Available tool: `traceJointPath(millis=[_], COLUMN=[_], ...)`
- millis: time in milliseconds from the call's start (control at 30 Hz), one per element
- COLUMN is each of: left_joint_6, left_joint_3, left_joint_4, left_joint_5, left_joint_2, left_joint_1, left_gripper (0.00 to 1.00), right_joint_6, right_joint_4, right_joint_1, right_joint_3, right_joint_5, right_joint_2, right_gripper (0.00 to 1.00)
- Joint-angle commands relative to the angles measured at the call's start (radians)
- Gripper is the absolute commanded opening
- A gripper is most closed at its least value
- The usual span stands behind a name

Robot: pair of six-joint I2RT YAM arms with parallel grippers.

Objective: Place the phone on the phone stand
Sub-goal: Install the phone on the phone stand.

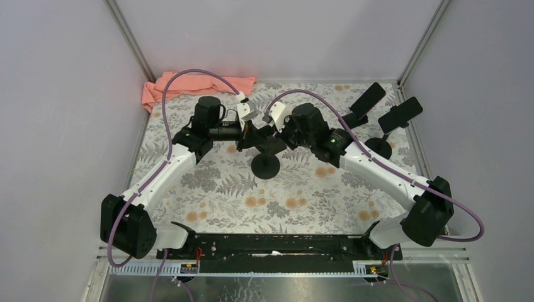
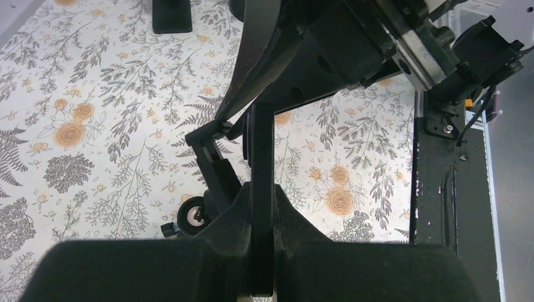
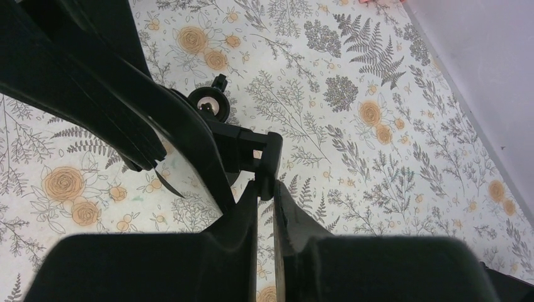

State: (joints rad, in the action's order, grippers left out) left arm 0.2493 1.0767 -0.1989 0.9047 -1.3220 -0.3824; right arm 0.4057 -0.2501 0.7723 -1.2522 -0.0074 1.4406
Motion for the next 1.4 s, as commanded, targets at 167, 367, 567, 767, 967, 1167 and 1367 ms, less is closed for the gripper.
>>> traceJointPath(millis=[167, 367, 567, 767, 967, 1167, 1367], left_joint_6=[-0.099, -0.128, -0.132, -0.114, -0.12, -0.147, -0.172], left_joint_3=[-0.033, -0.04, -0.041, 0.007, 0.053, 0.067, 0.101], left_joint_4=[-0.187, -0.196, -0.208, -0.264, -0.315, -0.342, -0.369], left_joint_5=[-0.158, -0.174, -0.194, -0.251, -0.301, -0.334, -0.376], left_joint_2=[-0.025, -0.025, -0.019, -0.026, -0.024, -0.026, -0.034], left_joint_1=[0.047, 0.05, 0.051, 0.05, 0.05, 0.049, 0.047], left_gripper=[0.0, 0.0, 0.0, 0.0, 0.0, 0.0, 0.0], right_joint_6=[0.086, 0.09, 0.09, 0.088, 0.087, 0.085, 0.088], right_joint_4=[0.041, 0.05, 0.052, 0.057, 0.064, 0.073, 0.081], right_joint_1=[-0.055, -0.068, -0.072, -0.077, -0.082, -0.084, -0.088], right_joint_3=[-0.041, -0.05, -0.052, -0.043, -0.035, -0.038, -0.042], right_joint_5=[0.185, 0.188, 0.182, 0.176, 0.175, 0.176, 0.185], right_joint_2=[0.034, 0.054, 0.06, 0.051, 0.046, 0.053, 0.059], right_gripper=[0.0, 0.0, 0.0, 0.0, 0.0, 0.0, 0.0])
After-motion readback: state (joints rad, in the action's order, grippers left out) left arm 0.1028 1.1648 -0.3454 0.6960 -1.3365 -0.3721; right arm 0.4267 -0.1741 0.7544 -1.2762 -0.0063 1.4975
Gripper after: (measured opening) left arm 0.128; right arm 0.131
